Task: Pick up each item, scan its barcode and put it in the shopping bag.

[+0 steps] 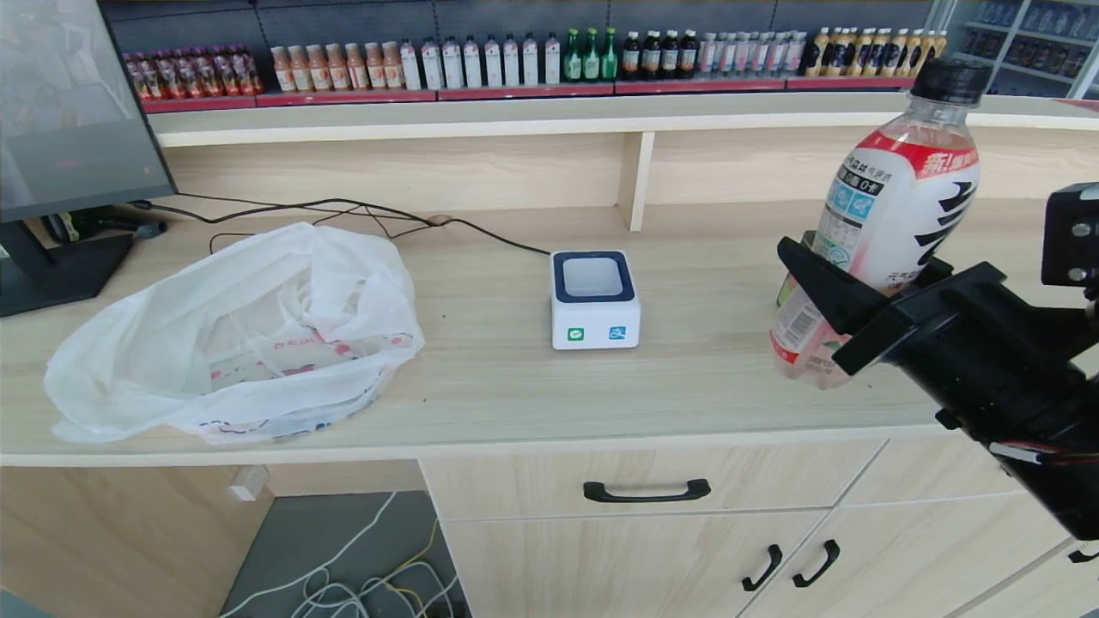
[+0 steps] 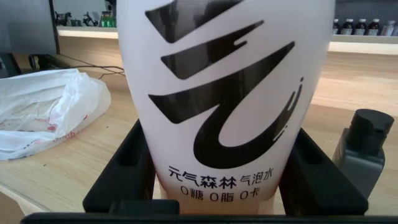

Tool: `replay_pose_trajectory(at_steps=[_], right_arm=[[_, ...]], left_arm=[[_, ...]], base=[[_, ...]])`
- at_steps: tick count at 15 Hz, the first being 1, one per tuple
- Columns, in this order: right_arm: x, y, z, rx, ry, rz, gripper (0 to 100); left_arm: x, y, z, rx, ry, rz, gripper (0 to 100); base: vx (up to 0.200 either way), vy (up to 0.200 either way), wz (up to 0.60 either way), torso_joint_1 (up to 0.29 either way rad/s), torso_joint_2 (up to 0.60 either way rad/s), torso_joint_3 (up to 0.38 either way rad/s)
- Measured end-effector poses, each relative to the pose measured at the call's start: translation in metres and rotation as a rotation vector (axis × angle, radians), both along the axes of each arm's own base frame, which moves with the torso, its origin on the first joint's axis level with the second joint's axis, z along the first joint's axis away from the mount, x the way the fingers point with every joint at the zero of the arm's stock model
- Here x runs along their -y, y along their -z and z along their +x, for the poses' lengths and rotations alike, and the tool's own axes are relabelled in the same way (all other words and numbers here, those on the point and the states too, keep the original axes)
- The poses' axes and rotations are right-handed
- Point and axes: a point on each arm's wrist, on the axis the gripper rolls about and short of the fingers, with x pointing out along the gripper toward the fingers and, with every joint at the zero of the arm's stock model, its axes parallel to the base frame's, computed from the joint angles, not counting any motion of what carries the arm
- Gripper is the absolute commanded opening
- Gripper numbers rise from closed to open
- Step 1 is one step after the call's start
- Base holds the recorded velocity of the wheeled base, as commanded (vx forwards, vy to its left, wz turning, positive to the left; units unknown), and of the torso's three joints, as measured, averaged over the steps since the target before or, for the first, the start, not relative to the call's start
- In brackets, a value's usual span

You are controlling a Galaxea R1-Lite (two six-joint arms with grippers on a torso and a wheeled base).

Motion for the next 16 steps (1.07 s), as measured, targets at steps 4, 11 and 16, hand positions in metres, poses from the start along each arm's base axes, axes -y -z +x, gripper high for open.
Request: replay_pose_trajectory(at_steps=[4,11,16], right_arm=[[0.0,0.005,0.0,-0.022,-0.003,-0.013,0],[0.0,0.007,-0.001,-0.028,-0.004,-0.018,0],[-0.009,-0.005,0.008,0.034,-0.025,-0.042,0]], left_arm=[[0.0,0.0,0.0,0.0,0.002,0.0,100],[0.0,0.0,0.0,0.0,0.002,0.0,100],[0.0,0.0,0.0,0.0,0.002,0.001,100]], base=[[0.0,0.15,0.0,0.005,0.0,0.002],[0.0,0.0,0.0,0.0,0.0,0.0],[0.0,0.0,0.0,0.0,0.0,0.0]])
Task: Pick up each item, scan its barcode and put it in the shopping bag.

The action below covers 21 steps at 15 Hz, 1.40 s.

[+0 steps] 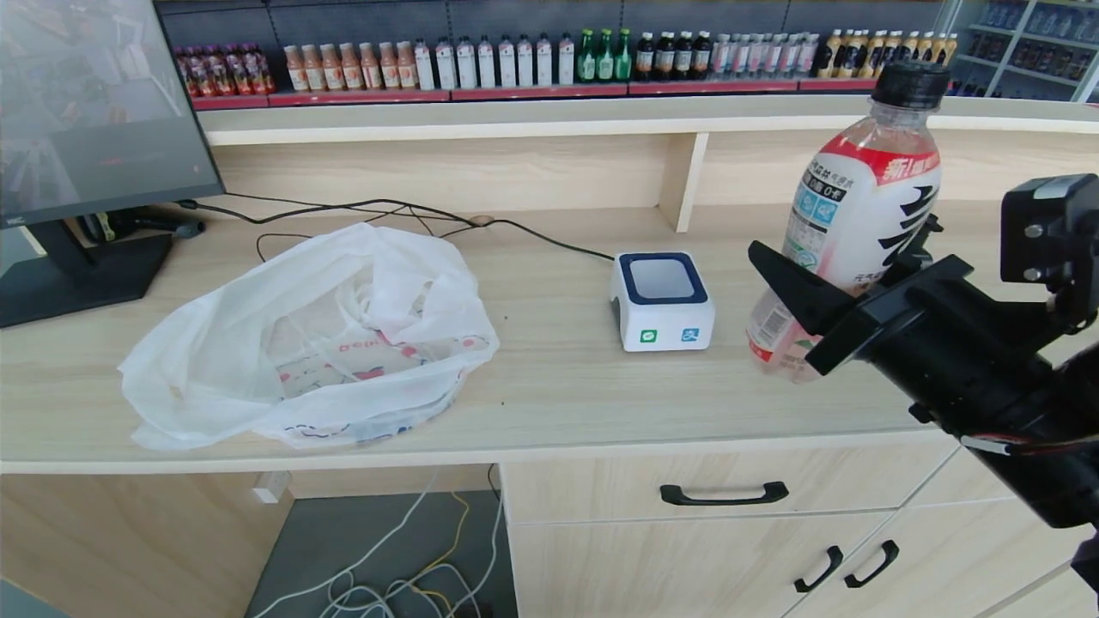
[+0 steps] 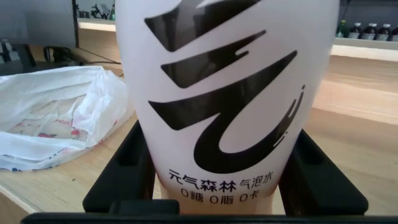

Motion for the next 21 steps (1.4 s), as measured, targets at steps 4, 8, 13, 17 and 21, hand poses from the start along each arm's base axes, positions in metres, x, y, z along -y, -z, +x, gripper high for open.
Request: replay_pose_trajectory(at_steps=[4,8,13,17,21], right_arm=[[-0.017,-0.021,0.026,0.125,-0.054,-0.04,0],[-0.041,-0.031,0.062,0.239,-0.139,-0.145,0],[-0.062,-0.027,0.095,0.331,-0.188,-0.344,0],[-0.068,-0.016,0.113,0.414,-0.203,-0.454,0],[-0.038,-0.014,0.139,0.557,-0.21,-0.648,0]], left_arm=[[0.0,0.0,0.0,0.0,0.0,0.0,100],[0.0,0.0,0.0,0.0,-0.001,0.0,100],[0.0,0.0,0.0,0.0,0.0,0.0,100],[0.0,0.0,0.0,0.0,0.0,0.0,100],[0.0,0.0,0.0,0.0,0.0,0.0,100]], base=[[0.0,0.0,0.0,0.0,0.0,0.0],[0.0,0.0,0.0,0.0,0.0,0.0],[0.0,0.0,0.0,0.0,0.0,0.0],[0.0,0.0,0.0,0.0,0.0,0.0],[0.0,0.0,0.0,0.0,0.0,0.0]])
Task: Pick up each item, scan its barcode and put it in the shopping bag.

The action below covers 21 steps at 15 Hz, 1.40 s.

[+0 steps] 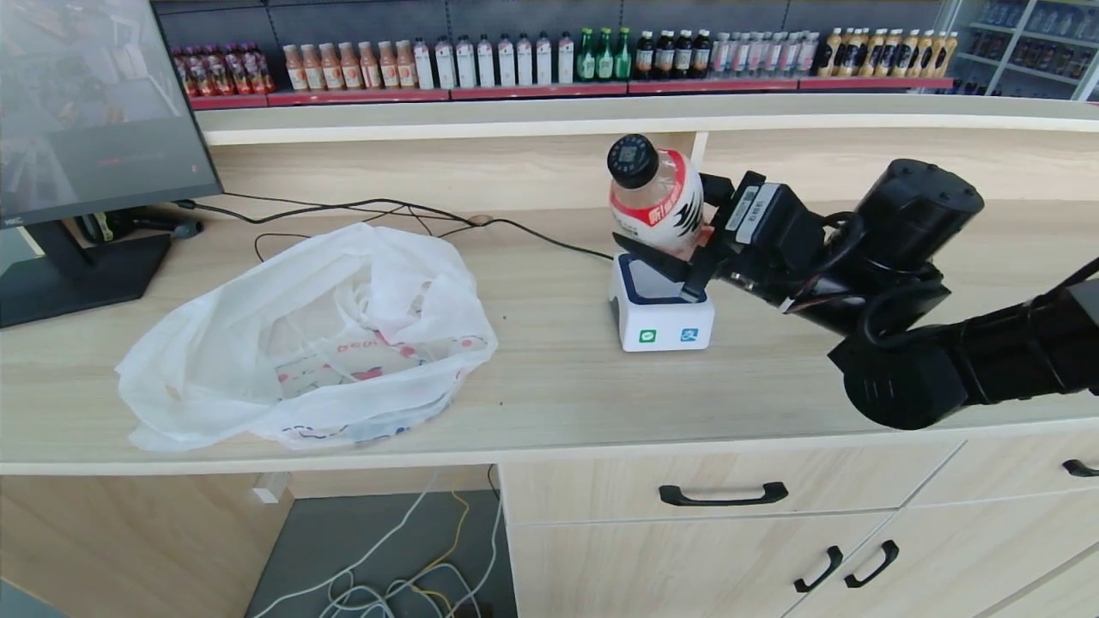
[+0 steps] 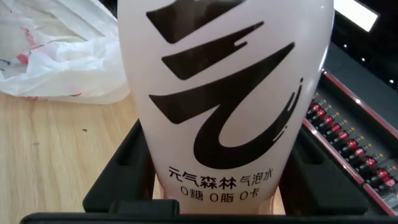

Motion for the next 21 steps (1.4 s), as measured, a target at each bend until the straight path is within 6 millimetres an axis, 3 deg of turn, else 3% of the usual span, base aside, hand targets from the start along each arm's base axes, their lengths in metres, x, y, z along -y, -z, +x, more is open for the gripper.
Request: replay_pose_trajectory(at_steps=[7,13,21], right_arm=[[0.032,-0.024,0.044,0.098,-0.115,-0.113,0],[0.048,-0.012,0.062,0.099,-0.108,-0.131,0],[0.044,0.004,0.066,0.092,-0.114,-0.127,0]], left_arm=[[0.0,0.0,0.0,0.0,0.0,0.0,100],[0.0,0.0,0.0,0.0,-0.001,0.0,100],[0.0,0.0,0.0,0.0,0.0,0.0,100]], base=[[0.0,0.0,0.0,0.0,0.0,0.0],[0.0,0.0,0.0,0.0,0.0,0.0],[0.0,0.0,0.0,0.0,0.0,0.0]])
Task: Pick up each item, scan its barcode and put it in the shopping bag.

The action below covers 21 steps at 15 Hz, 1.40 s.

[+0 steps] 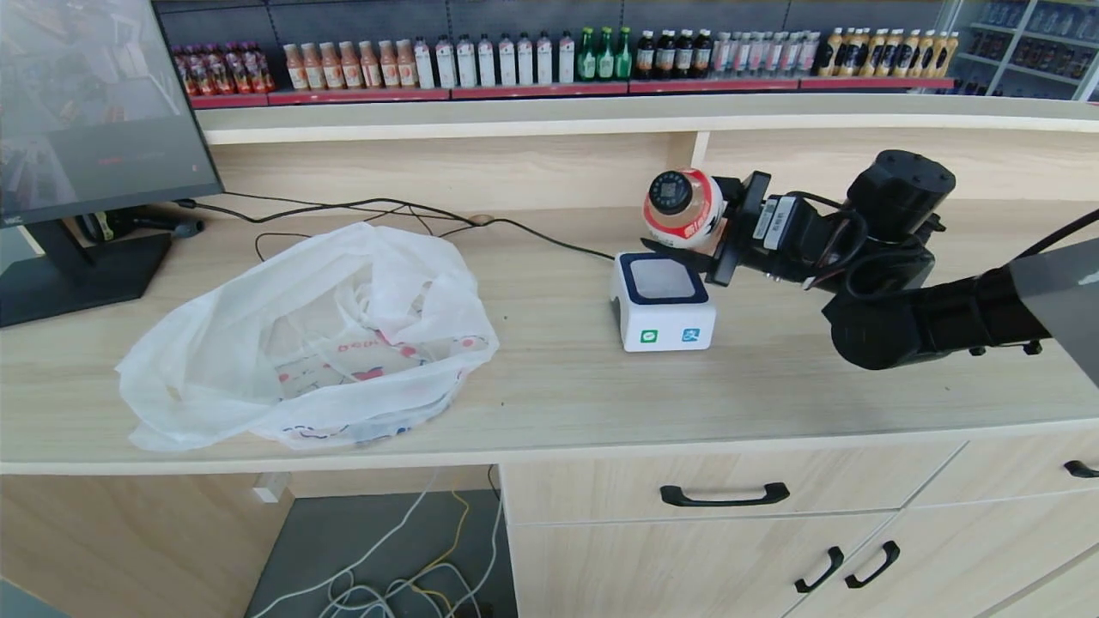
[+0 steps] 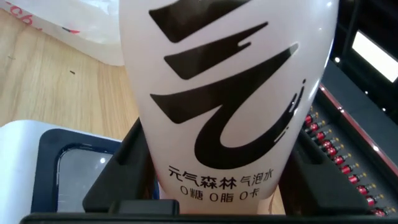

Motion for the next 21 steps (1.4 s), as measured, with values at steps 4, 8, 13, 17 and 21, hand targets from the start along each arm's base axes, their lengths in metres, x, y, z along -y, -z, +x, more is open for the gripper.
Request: replay_pose_trajectory(at_steps=[4,8,13,17,21], right_arm=[[-0.001,-0.003,-0.005,0.001,-0.003,0.002,0],[-0.011,0.0,-0.014,-0.009,-0.029,0.0,0],[-0.015,0.012,-0.019,-0.016,-0.038,-0.001,0],[-0.015,0.015,-0.019,-0.024,-0.038,-0.003,0],[-0.015,0.019,-0.02,-0.038,-0.036,-0.006,0]], left_arm=[[0.0,0.0,0.0,0.0,0.0,0.0,100],[0.0,0.0,0.0,0.0,0.0,0.0,100],[0.0,0.0,0.0,0.0,0.0,0.0,100],[0.0,0.0,0.0,0.0,0.0,0.0,100],[0.0,0.0,0.0,0.0,0.0,0.0,100]], base=[[0.0,0.0,0.0,0.0,0.0,0.0],[0.0,0.0,0.0,0.0,0.0,0.0],[0.0,0.0,0.0,0.0,0.0,0.0],[0.0,0.0,0.0,0.0,0.0,0.0],[0.0,0.0,0.0,0.0,0.0,0.0]])
